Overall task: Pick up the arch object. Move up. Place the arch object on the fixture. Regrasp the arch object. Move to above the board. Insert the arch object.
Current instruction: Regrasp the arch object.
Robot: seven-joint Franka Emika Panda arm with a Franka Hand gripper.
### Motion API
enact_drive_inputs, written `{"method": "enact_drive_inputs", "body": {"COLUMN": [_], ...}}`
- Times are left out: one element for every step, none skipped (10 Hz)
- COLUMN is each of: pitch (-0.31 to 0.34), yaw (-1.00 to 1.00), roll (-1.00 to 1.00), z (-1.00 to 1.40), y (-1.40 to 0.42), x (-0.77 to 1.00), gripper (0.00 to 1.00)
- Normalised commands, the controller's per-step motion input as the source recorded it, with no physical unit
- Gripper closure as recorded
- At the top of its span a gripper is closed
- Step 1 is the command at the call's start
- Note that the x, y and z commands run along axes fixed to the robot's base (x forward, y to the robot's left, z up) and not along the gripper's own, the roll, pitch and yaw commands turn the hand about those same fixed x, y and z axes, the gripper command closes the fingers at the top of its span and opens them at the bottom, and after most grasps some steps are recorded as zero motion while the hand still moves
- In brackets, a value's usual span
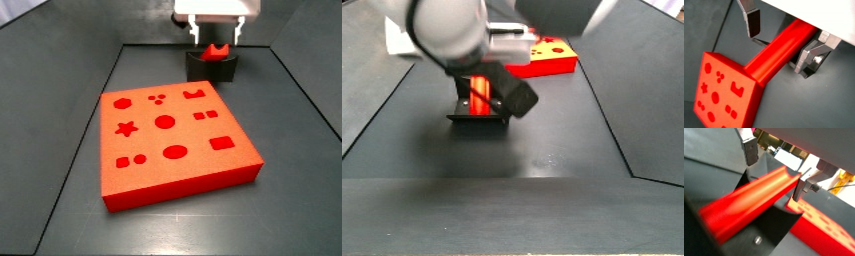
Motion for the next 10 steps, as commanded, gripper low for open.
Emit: {"method": "enact_drive_inputs", "body": {"pitch": [0.007,0.025,0.040,0.063,0.076,0.052,0.051,0.044,0.035,0.033], "yaw": [0.02,0.02,0.02,0.02,0.00,0.03,0.03,0.03,0.03,0.03], "roll": [0.03,0.03,0.03,0.04,0.04,1.00,1.00,1.00,1.00,1.00], "z": [1.00,0.90,0.72,0.47,0.22,0.96,0.89,0.88,0.78,0.63], "y": [0.00,0.01,0.01,0.00,0.01,-1.00,-1.00,-1.00,-0.96,-0.83], "x": [-0.03,-0.03,-0.03,-0.03,-0.02,0.00,0.00,-0.03,-0.07,-0.07], "gripper": [0.00,0.00,0.00,0.00,0.00,0.00,0.00,0.00,0.00,0.00]}}
